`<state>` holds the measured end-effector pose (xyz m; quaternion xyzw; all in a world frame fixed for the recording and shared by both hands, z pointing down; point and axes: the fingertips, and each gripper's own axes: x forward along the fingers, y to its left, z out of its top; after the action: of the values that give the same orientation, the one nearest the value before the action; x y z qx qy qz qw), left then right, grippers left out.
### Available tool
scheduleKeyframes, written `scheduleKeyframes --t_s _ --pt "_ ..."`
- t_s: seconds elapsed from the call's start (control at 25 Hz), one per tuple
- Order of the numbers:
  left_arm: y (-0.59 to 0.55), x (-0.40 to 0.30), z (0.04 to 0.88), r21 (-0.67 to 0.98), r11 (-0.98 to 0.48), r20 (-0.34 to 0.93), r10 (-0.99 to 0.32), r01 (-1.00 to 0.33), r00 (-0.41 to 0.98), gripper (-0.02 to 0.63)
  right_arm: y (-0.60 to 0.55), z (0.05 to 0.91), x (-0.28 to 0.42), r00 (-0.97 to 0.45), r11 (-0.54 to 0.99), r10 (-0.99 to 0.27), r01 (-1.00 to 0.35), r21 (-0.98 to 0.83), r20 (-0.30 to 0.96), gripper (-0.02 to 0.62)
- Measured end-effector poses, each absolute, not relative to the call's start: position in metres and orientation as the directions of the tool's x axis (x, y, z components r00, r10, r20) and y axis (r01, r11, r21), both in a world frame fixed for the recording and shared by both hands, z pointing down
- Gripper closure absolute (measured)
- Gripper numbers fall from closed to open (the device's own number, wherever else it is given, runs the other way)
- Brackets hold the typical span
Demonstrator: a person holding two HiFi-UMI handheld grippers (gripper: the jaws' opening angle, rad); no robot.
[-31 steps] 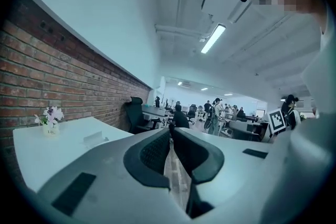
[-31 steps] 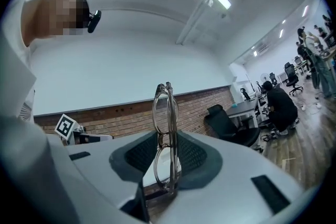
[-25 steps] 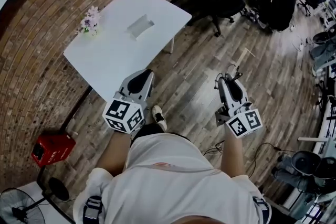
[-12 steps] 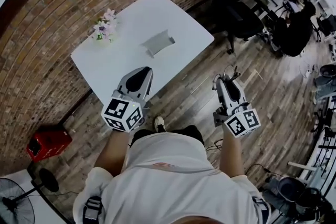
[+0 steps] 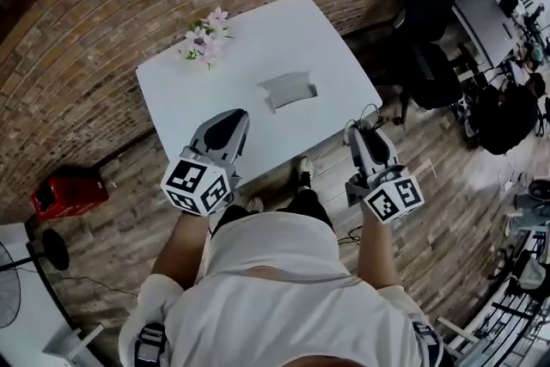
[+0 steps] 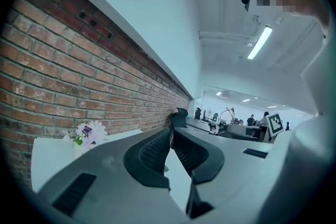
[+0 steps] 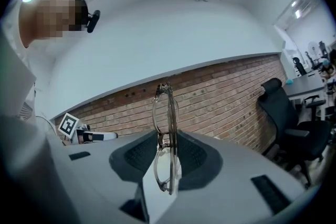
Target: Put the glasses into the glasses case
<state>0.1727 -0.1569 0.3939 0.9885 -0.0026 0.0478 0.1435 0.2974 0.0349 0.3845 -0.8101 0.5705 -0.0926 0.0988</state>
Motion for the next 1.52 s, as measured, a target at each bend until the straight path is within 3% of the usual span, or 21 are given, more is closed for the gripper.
scheduleKeyframes --t_s 0.36,0.6,0.96,1.2,1.52 --pt "-0.178 0.242 0.386 0.256 -0.939 0.127 -0.204 -0.231 0.971 0.574 -0.032 0.388 0.403 0.069 -0.08 -0.997 -0.947 -0.311 0.046 0.436" --pt "-0.18 0.259 0.382 0.234 -0.881 0.149 -0.386 -0.412 0.91 0.574 -0.064 0.411 0.45 -0.149 0.097 -0.981 -0.933 -0.348 0.125 0.437" --pt "-0.181 0.219 0.404 0.235 -0.774 0.179 -0.561 -0.589 0.808 0.574 -0.114 0.425 0.434 -0.367 0.29 -0.915 -0.887 -0.359 0.168 0.437" --pt "-0.183 0.199 0.403 0.25 -0.738 0.166 -0.605 -0.626 0.779 0.574 -0.125 0.458 0.4 -0.575 0.492 -0.719 -0.818 -0.299 0.39 0.437" --pt "-0.178 0.184 0.418 0.291 -0.684 0.177 -0.648 -0.668 0.741 0.574 -0.138 0.539 0.387 -0.607 0.609 -0.431 -0.741 -0.281 0.667 0.437"
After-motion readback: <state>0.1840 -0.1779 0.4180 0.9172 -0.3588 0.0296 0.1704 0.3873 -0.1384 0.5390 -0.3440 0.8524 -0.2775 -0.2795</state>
